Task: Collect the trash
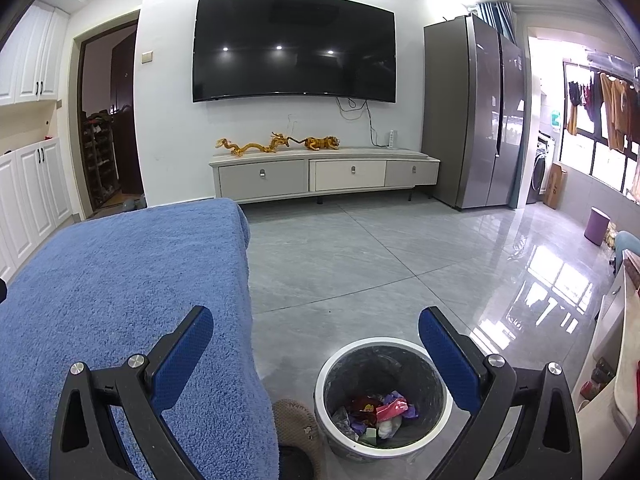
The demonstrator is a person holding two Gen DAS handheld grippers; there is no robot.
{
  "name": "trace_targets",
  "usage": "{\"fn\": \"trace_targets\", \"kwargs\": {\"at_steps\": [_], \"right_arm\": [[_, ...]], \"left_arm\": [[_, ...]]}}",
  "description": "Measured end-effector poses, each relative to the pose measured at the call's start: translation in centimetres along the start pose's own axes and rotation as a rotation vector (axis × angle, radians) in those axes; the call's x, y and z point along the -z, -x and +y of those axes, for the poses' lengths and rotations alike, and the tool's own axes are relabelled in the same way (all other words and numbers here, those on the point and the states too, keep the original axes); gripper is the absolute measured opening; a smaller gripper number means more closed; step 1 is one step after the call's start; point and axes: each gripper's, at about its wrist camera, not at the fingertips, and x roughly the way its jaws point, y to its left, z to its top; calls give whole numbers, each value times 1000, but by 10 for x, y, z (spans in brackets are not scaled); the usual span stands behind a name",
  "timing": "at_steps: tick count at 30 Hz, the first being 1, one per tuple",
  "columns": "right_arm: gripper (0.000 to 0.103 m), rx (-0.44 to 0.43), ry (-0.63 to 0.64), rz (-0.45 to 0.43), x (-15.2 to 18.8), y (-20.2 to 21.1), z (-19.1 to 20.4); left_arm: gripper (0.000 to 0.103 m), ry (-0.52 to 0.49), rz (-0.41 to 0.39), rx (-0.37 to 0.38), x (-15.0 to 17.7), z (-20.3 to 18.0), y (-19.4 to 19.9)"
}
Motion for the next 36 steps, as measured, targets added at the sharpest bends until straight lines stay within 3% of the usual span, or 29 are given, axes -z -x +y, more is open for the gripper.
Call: {"fn": "trace_targets", "kwargs": {"at_steps": [36], "right_arm": [[103,17,-19,-12,1,6,-6]], "left_arm": [[82,-22,-7,11,-3,-7,0]]}}
